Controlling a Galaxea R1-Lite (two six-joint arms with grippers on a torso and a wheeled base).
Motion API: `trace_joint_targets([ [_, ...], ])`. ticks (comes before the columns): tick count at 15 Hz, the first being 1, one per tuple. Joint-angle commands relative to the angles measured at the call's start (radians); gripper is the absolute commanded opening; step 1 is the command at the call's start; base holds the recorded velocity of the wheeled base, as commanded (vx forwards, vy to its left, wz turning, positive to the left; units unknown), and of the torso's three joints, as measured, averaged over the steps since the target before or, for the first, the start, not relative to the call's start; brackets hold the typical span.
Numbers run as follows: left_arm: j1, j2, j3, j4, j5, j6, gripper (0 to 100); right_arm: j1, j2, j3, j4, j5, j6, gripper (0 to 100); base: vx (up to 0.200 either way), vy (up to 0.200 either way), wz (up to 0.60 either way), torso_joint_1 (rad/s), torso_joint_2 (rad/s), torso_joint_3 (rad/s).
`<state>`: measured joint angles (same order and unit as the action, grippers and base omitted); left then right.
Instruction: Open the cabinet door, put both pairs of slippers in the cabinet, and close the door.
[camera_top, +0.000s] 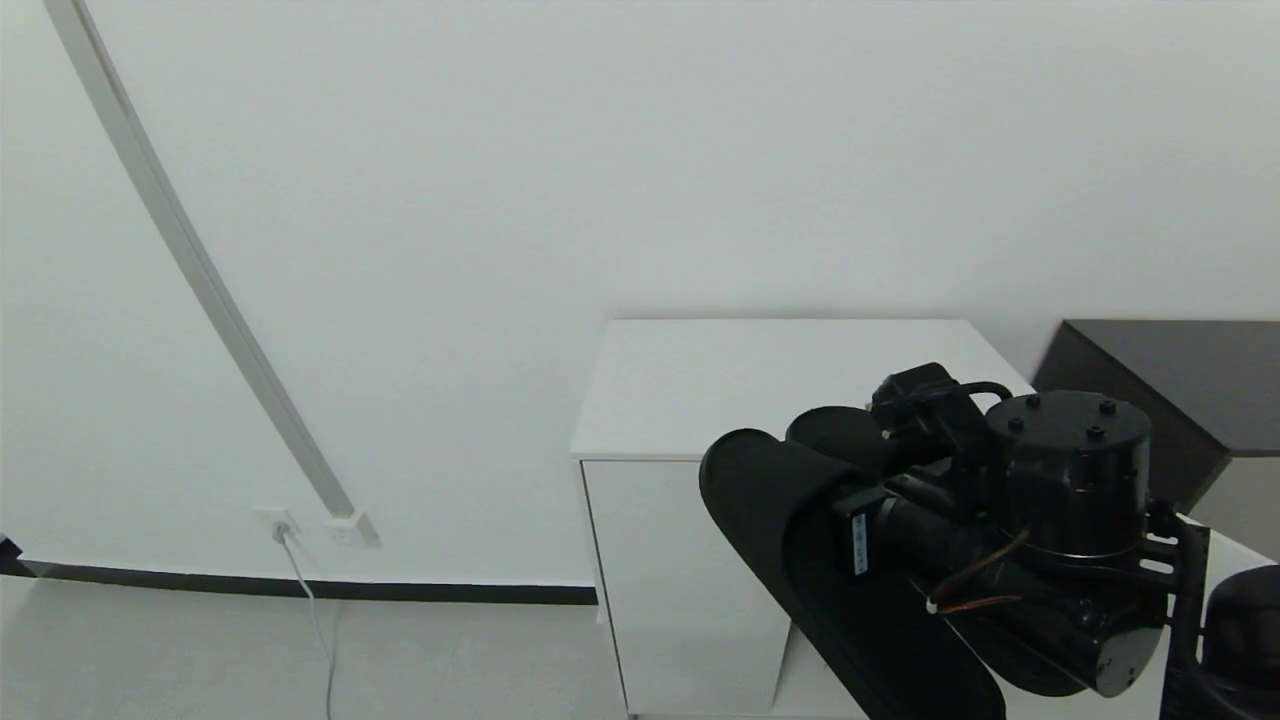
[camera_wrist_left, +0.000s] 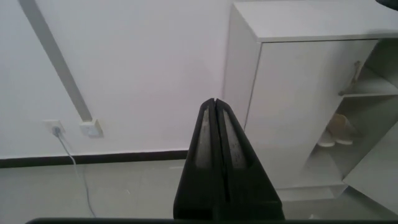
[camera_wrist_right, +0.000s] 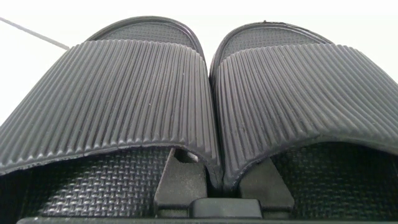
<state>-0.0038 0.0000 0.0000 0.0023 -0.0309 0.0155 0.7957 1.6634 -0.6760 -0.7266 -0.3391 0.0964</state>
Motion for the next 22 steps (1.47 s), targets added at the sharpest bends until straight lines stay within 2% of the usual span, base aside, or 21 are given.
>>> trace_joint_targets([
  [1, -0.001, 0.002, 0.000, -0.001, -0.001, 0.000, 0, 0.000, 0.004, 0.003, -0.002, 0.000, 0.000, 0, 0.000, -0.200, 0.00, 0.002, 0.01, 0.002],
  [14, -0.001, 0.002, 0.000, -0.001, 0.000, 0.000, 0, -0.006, 0.007, 0.019, -0.004, 0.000, -0.012, 0, 0.000, -0.200, 0.00, 0.003, 0.00, 0.002],
  [22, 0.001, 0.000, 0.000, -0.001, -0.001, 0.000, 0, -0.004, 0.006, 0.033, -0.025, 0.000, -0.026, 0, 0.000, 0.000, 0.00, 0.000, 0.00, 0.000],
])
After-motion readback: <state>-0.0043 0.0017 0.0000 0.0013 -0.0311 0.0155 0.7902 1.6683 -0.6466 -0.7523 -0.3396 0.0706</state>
